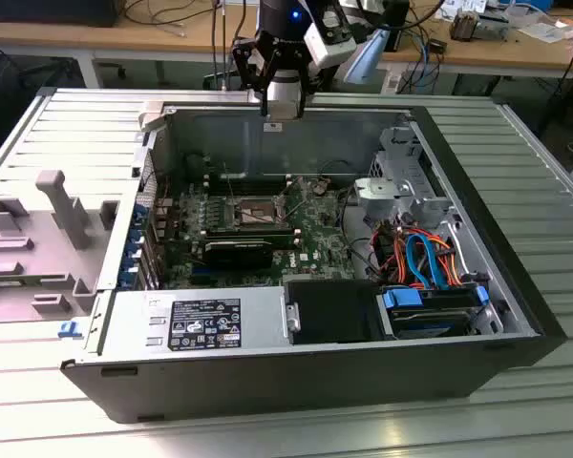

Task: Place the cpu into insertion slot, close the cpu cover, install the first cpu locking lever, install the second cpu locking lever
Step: 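Place the cpu into insertion slot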

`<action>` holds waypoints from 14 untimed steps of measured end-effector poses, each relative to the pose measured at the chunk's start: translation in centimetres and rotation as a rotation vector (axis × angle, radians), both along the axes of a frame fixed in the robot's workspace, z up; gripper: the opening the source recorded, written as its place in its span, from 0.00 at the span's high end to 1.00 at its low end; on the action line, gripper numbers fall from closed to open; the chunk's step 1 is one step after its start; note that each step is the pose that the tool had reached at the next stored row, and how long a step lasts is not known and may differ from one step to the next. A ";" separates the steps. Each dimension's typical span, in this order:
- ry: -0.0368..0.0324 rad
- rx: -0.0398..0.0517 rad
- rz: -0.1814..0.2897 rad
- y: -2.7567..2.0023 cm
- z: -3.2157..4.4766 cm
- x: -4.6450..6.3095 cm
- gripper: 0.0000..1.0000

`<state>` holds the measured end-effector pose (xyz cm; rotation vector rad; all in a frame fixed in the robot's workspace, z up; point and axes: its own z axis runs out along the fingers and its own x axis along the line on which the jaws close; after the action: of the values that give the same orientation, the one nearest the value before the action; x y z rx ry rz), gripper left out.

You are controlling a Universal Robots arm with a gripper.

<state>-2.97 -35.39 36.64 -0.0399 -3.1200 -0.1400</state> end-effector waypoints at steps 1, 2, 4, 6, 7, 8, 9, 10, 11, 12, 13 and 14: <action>0.0000 0.0000 0.000 0.00 0.00 0.0 0.45; 0.0000 0.0001 0.000 0.00 0.00 0.0 0.45; 0.0001 0.0000 0.000 0.00 0.00 -0.1 0.45; 0.0001 -0.0001 0.000 0.00 -0.01 -0.1 0.45; 0.0000 0.0000 0.000 0.00 -0.02 -0.1 0.45; 0.0000 0.0000 0.000 0.00 -0.20 -0.1 0.45; 0.0000 0.0000 0.000 0.00 -0.46 -0.1 0.45; 0.0000 0.0000 0.000 0.00 -0.48 -0.1 0.45; 0.0000 -0.0001 0.000 0.00 -0.49 -0.1 0.45; 0.0000 0.0000 0.000 0.00 -0.51 -0.1 0.45; 0.0000 0.0000 0.000 0.00 -0.53 -0.1 0.45; 0.0000 0.0000 0.000 0.00 -0.65 -0.1 0.45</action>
<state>-3.09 -35.39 35.99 -0.0400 -3.1200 -0.1401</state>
